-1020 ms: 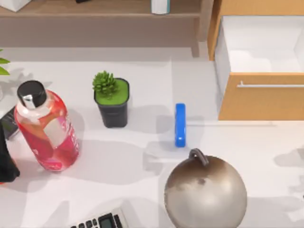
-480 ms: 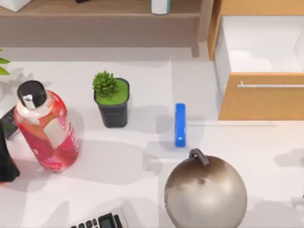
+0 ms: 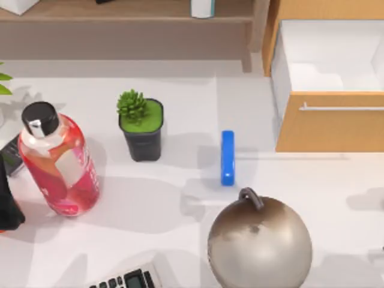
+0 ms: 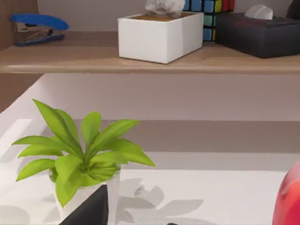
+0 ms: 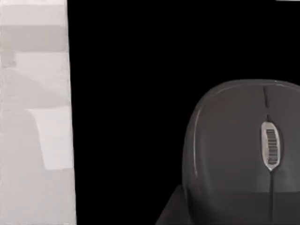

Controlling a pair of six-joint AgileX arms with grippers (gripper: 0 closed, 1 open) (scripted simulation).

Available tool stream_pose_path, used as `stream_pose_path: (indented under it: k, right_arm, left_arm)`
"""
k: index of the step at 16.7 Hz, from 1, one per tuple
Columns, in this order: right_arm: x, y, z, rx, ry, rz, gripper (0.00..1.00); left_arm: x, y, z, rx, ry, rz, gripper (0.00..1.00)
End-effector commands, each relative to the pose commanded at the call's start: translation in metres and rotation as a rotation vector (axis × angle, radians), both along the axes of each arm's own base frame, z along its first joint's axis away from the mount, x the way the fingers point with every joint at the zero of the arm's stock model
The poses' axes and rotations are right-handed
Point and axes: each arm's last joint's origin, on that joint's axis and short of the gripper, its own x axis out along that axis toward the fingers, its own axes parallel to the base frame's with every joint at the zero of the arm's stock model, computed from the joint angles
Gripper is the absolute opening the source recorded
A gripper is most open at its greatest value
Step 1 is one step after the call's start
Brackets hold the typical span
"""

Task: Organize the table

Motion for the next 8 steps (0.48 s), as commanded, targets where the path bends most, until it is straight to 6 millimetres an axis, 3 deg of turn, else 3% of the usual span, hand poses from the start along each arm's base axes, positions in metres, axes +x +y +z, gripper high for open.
stream_pose_path:
  k: [5,8]
  right_arm:
    - [0.0,0.0,0.0,0.0,0.0,0.0,0.98]
    - [0.0,0.0,0.0,0.0,0.0,0.0,1.0]
  left_arm:
    - [0.0,0.0,0.0,0.0,0.0,0.0,1.0]
    - [0.0,0.0,0.0,0.0,0.0,0.0,1.0]
